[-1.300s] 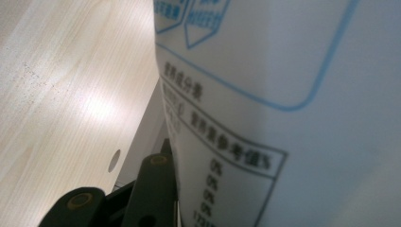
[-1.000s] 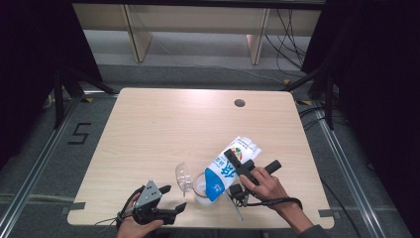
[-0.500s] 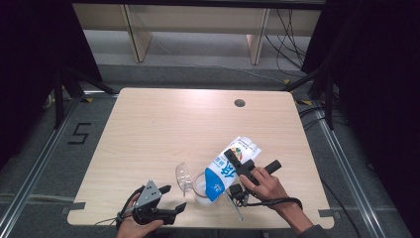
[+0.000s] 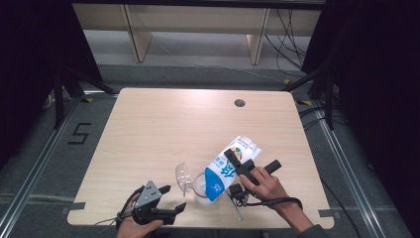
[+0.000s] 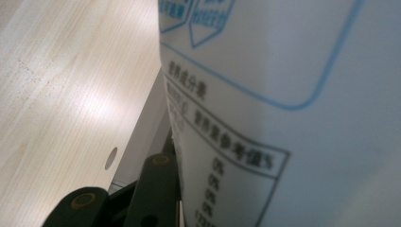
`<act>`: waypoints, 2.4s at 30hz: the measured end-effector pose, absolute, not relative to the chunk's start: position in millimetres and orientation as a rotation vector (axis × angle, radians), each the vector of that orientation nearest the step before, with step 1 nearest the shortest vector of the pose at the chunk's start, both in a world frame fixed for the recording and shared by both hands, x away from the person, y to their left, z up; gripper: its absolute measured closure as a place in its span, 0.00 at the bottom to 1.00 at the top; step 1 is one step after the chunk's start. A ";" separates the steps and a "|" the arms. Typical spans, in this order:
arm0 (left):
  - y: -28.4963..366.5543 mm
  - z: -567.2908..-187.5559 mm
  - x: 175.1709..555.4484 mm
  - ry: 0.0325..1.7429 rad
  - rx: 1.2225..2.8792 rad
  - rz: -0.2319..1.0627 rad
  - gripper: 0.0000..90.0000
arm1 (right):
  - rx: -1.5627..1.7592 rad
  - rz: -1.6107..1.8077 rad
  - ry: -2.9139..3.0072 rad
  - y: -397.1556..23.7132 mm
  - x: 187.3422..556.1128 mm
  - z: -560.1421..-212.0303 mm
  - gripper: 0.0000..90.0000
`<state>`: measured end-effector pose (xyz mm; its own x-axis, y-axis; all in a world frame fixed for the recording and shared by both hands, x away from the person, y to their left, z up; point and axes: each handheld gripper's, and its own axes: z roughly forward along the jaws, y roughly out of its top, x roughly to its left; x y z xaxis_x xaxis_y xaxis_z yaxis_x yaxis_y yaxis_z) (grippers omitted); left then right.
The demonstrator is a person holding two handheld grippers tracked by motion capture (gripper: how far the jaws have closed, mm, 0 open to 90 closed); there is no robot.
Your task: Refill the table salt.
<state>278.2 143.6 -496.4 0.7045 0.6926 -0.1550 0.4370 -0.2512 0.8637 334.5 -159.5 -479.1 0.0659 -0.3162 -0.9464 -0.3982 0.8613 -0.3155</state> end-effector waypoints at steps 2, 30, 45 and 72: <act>143.5 -496.3 278.5 0.876 1.891 0.312 0.23 | -0.602 0.064 1.528 -158.9 335.0 -478.5 0.77; 145.5 -496.1 278.1 0.866 1.894 0.321 0.23 | -0.658 0.063 1.468 -156.7 336.4 -472.0 0.80; 144.4 -496.7 277.6 0.885 1.878 0.313 0.23 | -0.686 0.040 1.478 -155.4 336.0 -471.1 0.81; 144.6 -496.4 277.6 0.866 1.901 0.320 0.23 | -0.676 0.052 1.467 -155.8 336.1 -468.6 0.82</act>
